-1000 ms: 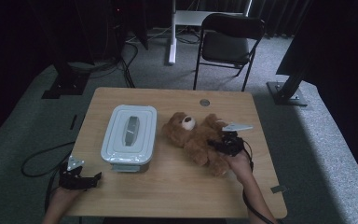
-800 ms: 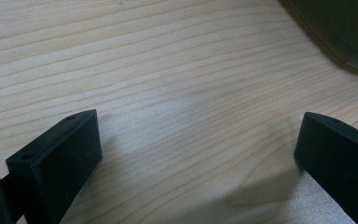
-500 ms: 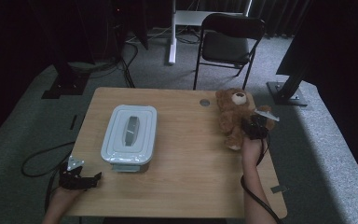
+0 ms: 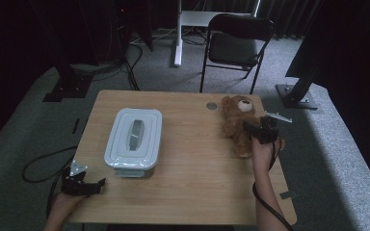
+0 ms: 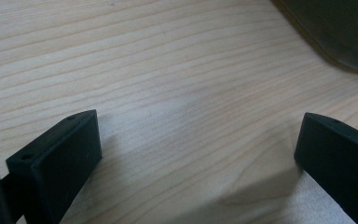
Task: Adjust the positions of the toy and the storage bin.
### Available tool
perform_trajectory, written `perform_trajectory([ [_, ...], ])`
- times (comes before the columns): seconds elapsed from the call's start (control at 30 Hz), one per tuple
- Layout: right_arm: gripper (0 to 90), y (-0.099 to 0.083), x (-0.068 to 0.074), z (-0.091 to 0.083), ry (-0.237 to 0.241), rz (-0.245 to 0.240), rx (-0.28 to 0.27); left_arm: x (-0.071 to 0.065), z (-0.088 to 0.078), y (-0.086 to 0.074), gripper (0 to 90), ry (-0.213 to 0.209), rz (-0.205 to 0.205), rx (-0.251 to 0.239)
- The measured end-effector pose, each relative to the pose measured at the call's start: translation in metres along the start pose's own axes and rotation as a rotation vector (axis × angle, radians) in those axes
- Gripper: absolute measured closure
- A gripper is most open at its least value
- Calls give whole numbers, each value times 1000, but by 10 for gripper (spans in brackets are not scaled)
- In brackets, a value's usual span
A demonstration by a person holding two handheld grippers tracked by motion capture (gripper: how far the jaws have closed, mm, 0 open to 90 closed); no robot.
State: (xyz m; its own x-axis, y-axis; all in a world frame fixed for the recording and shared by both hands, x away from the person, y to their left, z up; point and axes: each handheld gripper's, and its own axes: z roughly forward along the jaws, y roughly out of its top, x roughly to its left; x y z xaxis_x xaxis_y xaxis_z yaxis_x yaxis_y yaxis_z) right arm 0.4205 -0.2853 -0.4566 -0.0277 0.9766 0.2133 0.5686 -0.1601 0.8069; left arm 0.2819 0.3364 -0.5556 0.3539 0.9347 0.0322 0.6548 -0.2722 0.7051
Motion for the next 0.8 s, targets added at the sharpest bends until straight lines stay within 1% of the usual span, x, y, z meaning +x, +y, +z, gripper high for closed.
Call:
perform_trajectory([
  [0.07,167,1,10,-5,9,-44,-3,0,-1,3,12,11,-10,-18],
  [0.1,167,1,16,-7,32,-56,-5,0,-1,5,12,22,-12,-25],
  [0.17,162,1,28,-8,68,-90,-2,1,-2,11,12,41,-2,-33],
  [0.27,160,-3,49,-8,90,-158,0,4,-1,20,12,68,-1,-49],
  [0.3,135,-4,56,-8,107,-172,6,5,0,23,12,74,-3,-53],
  [0.37,135,-7,69,-6,122,-208,13,6,3,30,12,89,-2,-61],
  [0.4,133,-8,75,-4,150,-211,13,6,4,33,12,103,5,-64],
  [0.47,130,-12,85,2,160,-222,26,5,7,39,12,125,22,-72],
  [0.5,128,-14,90,5,178,-226,34,5,9,42,12,125,25,-75],
  [0.57,127,-19,99,12,183,-238,56,4,12,48,12,124,27,-77],
  [0.6,127,-22,103,16,201,-242,64,4,14,51,12,126,32,-77],
  [0.63,127,-24,108,19,202,-253,72,4,17,53,12,124,34,-77],
  [0.67,126,-27,113,23,199,-267,82,4,19,56,12,124,34,-76],
  [0.73,123,-33,121,30,217,-284,108,5,24,61,12,116,24,-81],
  [0.8,123,-39,128,38,233,-287,131,6,28,66,12,109,24,-79],
])
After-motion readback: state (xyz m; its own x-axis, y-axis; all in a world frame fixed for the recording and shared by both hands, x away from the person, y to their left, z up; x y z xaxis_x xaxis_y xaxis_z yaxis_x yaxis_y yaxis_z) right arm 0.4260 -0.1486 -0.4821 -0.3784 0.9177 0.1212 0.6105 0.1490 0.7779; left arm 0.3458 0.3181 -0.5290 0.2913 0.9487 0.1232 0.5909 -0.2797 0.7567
